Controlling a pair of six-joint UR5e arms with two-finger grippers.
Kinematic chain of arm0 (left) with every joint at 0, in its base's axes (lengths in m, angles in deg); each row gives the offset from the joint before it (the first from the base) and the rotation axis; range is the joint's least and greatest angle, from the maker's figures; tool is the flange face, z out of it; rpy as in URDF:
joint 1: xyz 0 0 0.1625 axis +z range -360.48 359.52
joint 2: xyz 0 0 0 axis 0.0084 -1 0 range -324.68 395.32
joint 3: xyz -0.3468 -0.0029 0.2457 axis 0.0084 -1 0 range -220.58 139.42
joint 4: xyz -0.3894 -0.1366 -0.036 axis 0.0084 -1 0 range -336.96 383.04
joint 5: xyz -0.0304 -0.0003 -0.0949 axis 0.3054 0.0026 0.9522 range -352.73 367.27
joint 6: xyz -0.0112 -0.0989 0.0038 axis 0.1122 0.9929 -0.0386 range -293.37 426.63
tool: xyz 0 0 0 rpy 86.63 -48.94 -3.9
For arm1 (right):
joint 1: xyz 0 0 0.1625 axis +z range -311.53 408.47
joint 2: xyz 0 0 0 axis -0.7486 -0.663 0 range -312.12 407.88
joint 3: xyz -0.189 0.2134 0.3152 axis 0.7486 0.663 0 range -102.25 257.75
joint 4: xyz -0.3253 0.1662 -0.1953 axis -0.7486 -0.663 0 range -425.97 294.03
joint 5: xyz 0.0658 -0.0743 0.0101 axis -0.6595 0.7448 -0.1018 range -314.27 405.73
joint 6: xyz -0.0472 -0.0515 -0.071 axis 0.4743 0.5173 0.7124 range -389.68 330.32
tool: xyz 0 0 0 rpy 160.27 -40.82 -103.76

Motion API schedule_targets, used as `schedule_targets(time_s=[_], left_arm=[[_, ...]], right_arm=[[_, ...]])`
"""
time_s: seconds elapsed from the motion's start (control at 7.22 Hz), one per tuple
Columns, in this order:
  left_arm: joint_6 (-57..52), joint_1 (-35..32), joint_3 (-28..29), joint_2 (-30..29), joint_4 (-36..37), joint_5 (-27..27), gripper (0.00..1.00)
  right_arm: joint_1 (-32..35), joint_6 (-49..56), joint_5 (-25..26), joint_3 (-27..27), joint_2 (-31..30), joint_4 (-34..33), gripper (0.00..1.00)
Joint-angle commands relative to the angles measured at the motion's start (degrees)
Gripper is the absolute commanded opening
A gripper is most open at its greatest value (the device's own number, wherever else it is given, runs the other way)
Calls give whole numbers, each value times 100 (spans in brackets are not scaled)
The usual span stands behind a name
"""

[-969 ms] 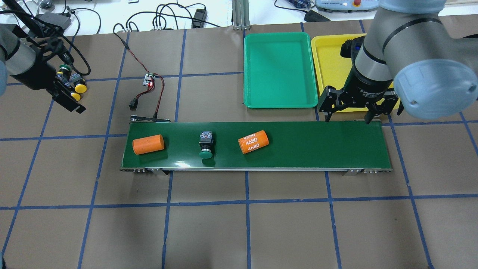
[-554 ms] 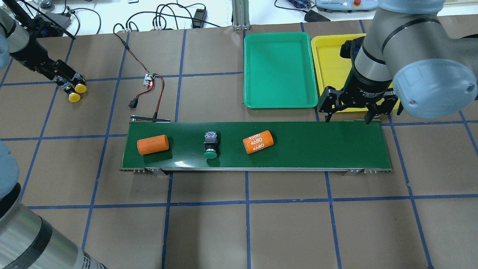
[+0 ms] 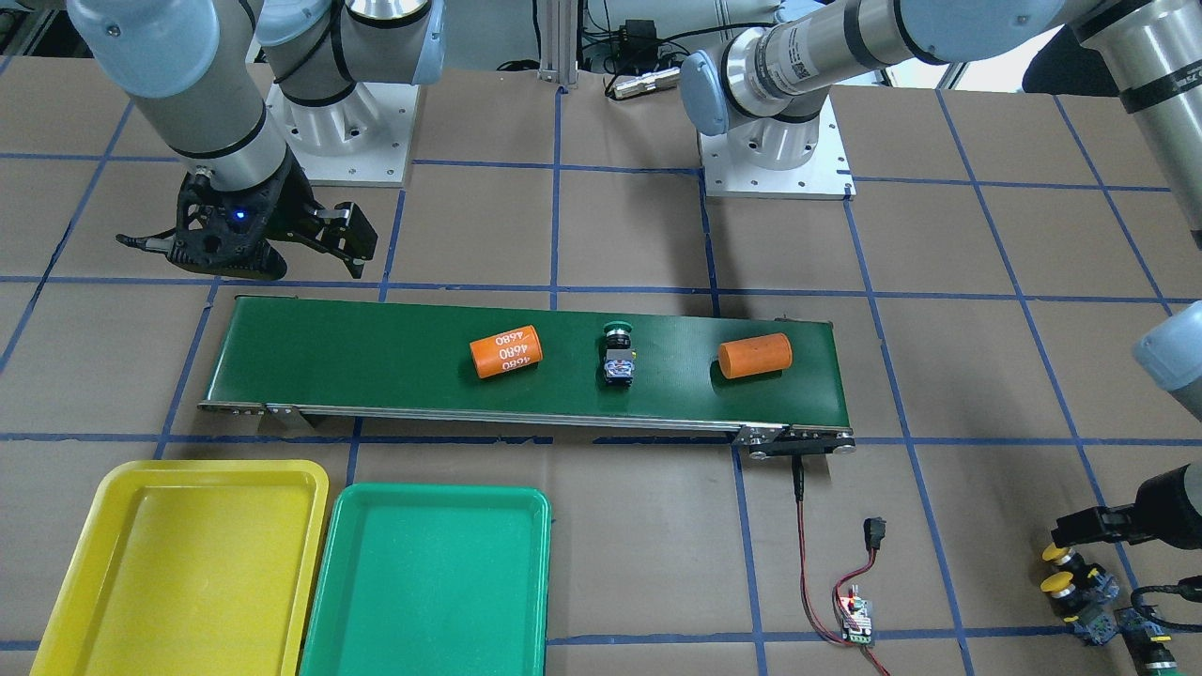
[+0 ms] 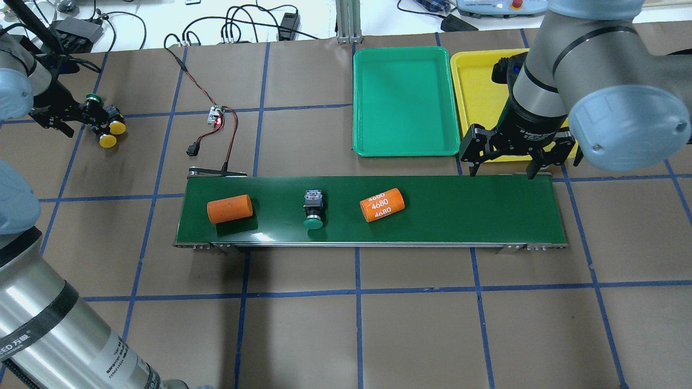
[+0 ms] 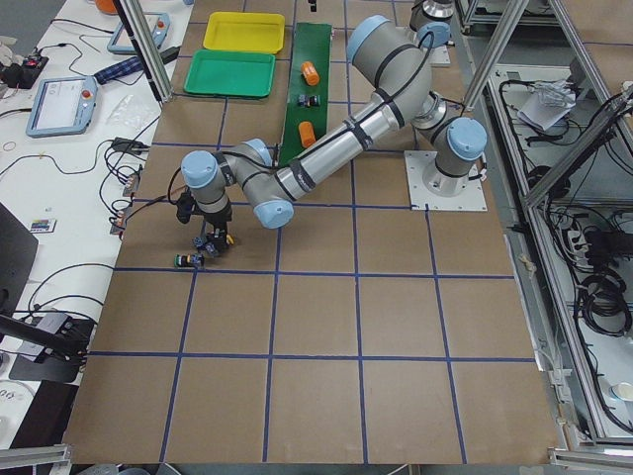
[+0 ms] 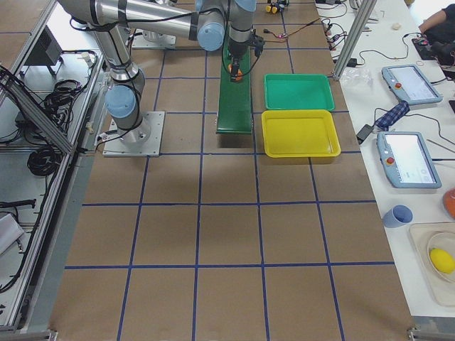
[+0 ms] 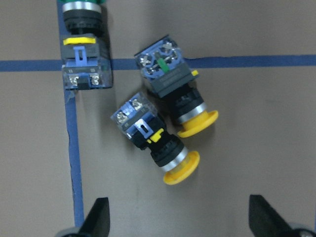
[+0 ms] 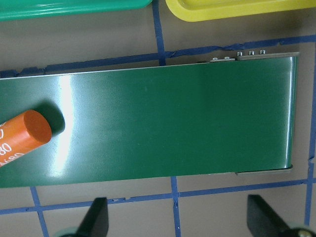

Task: Sort buttons by color to trays
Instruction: 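Grasp a yellow-capped push-button from the pile with the left gripper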

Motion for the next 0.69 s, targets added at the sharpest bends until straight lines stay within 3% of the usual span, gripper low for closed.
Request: schedule_targets(time_s=[0.0,0.28,0.42,0.55], left_arm=[[64,34,44,-220,48,49,100],[64,156,-69,-440,496,76,100],[73,253,0,-484,506,285,90],[38,263,27,-502,514,356,57]], right_arm=[[0,-1,-5,0,-11,-36,100],[0,-1,-5,0,-29,26,100],[0,-1,-5,0,-3,8,100],[0,8,-5,0,-3,26,100]])
